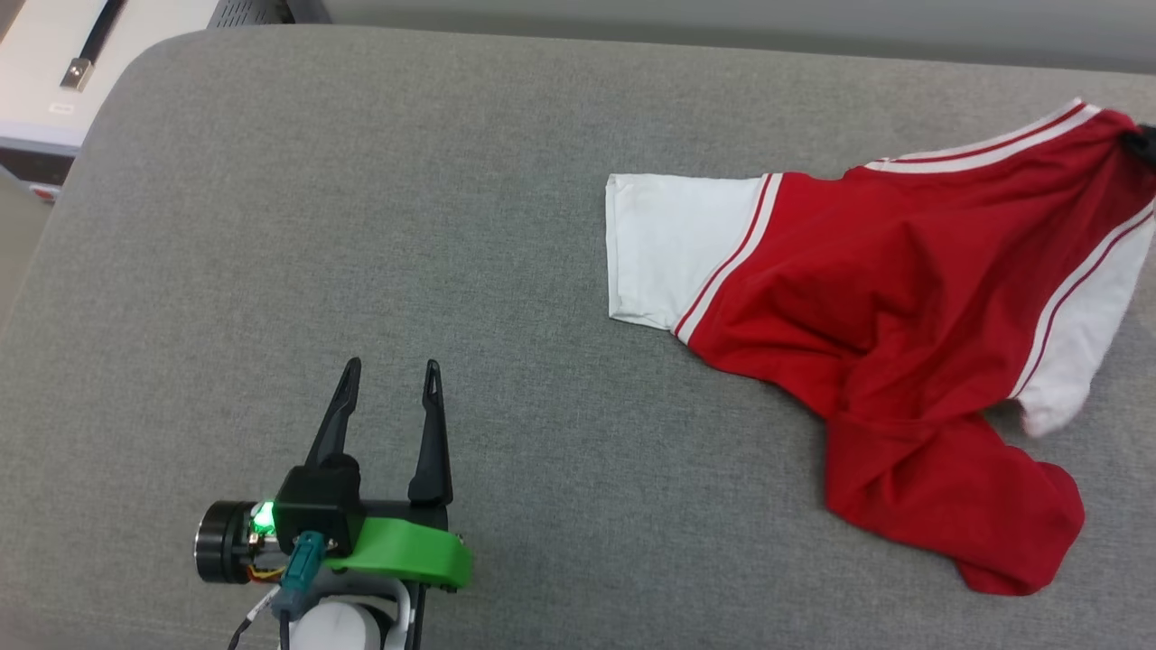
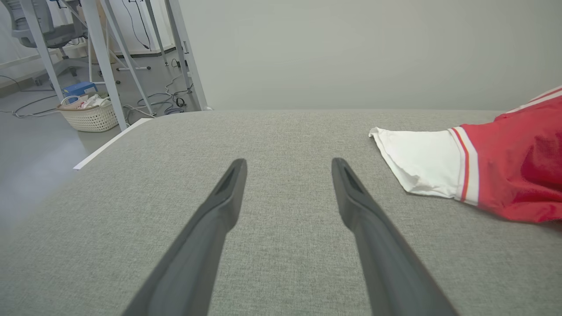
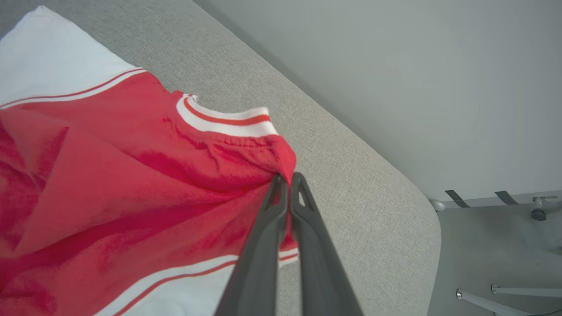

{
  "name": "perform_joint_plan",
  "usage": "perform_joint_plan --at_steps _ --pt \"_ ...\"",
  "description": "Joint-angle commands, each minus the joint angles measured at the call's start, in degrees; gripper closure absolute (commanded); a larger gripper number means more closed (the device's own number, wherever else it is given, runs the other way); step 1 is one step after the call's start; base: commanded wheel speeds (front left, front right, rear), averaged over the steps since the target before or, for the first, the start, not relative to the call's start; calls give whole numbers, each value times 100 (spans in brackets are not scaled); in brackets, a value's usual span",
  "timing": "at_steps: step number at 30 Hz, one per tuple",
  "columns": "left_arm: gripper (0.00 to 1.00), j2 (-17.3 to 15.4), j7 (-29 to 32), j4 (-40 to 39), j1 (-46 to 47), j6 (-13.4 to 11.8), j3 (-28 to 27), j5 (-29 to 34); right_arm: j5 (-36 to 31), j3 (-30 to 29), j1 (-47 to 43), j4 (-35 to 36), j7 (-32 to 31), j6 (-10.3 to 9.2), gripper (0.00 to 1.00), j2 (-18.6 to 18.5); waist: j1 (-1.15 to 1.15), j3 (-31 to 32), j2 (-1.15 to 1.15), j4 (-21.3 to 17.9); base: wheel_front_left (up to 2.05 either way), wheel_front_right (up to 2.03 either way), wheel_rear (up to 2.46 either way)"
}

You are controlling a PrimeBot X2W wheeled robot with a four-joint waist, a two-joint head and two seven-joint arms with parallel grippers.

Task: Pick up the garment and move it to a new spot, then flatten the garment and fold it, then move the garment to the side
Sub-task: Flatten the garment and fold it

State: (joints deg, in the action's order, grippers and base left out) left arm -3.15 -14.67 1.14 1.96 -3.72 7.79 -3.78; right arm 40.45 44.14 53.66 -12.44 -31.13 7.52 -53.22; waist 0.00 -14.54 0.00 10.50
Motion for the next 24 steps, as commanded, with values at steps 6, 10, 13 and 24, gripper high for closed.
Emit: perform_joint_plan --at_steps 6,10,13,24 --pt "0 27 -33 -78 394 -150 236 -191 -435 803 1012 -602 -184 -3 100 373 0 -754 0 378 0 0 0" --pt "0 27 -33 -80 593 -218 381 -267 -316 1259 1266 -1161 -106 -3 100 750 0 -987 0 504 0 0 0" --pt "0 27 -33 -69 693 -263 443 -312 -196 1586 1329 -1548 -24 -3 100 950 0 -1082 0 576 0 0 0" --pt "0 27 -33 -22 714 -313 395 -292 587 2400 1313 -2443 631 -3 62 1221 0 -964 0 547 0 0 0"
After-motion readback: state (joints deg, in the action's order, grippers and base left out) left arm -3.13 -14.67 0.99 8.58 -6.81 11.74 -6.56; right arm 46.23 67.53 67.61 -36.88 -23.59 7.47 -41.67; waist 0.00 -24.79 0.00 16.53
